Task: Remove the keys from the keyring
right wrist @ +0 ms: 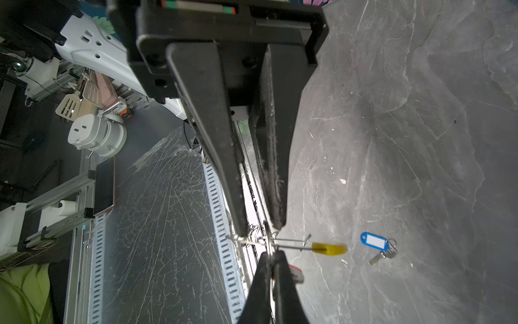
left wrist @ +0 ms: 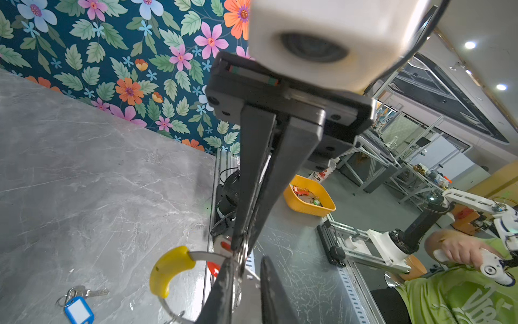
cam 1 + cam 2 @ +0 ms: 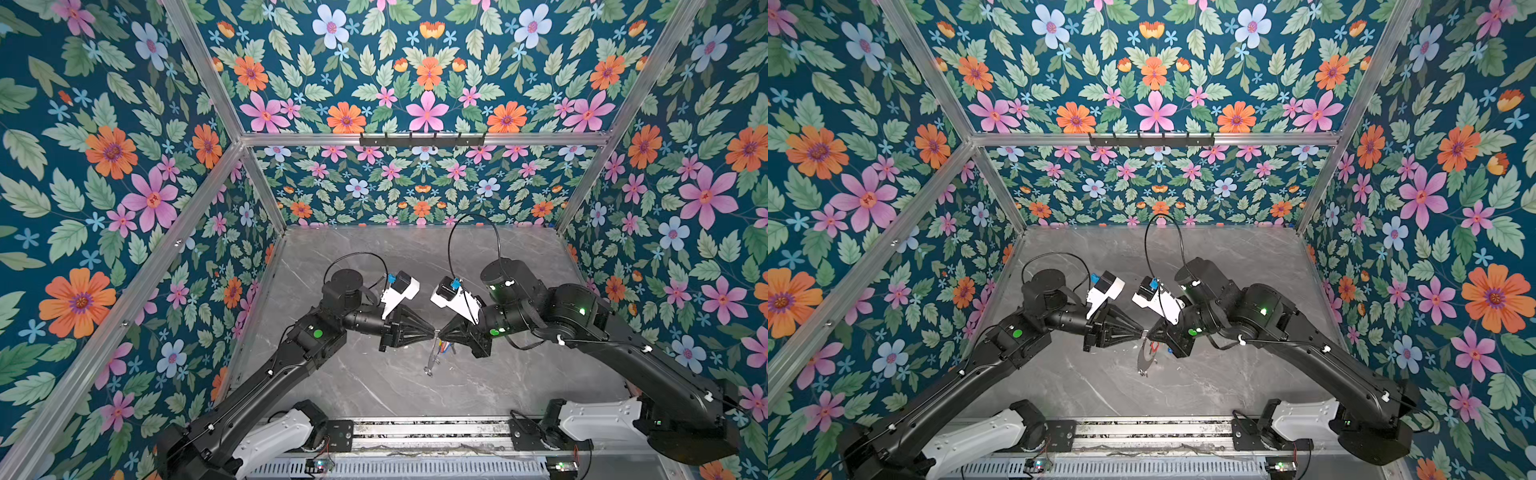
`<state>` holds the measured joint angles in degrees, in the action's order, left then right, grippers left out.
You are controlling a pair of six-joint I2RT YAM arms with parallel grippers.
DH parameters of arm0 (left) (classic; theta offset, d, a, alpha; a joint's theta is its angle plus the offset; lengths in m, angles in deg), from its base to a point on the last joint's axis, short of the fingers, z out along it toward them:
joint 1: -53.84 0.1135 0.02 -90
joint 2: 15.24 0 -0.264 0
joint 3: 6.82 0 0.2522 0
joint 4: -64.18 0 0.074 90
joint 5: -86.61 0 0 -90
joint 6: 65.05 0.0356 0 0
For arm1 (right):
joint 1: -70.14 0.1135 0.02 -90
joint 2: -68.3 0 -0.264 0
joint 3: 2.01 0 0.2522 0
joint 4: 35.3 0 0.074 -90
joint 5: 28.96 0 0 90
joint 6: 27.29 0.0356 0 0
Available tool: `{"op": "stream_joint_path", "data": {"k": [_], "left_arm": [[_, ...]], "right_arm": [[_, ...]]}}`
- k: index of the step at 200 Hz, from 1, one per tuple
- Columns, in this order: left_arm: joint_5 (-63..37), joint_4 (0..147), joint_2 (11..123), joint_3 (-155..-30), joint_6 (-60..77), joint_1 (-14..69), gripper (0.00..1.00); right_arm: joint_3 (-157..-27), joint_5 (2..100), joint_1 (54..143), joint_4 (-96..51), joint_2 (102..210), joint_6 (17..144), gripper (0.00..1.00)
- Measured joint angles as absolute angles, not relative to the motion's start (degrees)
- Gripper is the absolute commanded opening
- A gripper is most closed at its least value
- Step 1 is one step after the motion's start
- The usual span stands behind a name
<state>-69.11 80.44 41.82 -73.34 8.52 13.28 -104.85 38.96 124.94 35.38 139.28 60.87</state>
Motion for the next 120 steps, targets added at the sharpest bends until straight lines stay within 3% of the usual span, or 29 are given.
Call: {"op": "stream_joint_path", "data": {"k": [46, 83, 120], "left_arm": [[-68.89, 80.49, 41.95, -73.29, 8.52, 13.22, 0.08], [-68.78, 80.49, 42.24, -73.29, 8.52, 13.17, 0.13], [-68.73, 80.51, 42.26, -73.29, 8.56, 13.06, 0.08]], "right_arm": [[-104.85, 38.74, 124.94, 35.23, 140.15, 60.87, 0.0], [-104.85, 38.8, 124.96, 35.21, 140.22, 61.06, 0.0], [-104.85, 38.98, 124.94, 34.81, 140.11, 61.09, 0.0]]}}
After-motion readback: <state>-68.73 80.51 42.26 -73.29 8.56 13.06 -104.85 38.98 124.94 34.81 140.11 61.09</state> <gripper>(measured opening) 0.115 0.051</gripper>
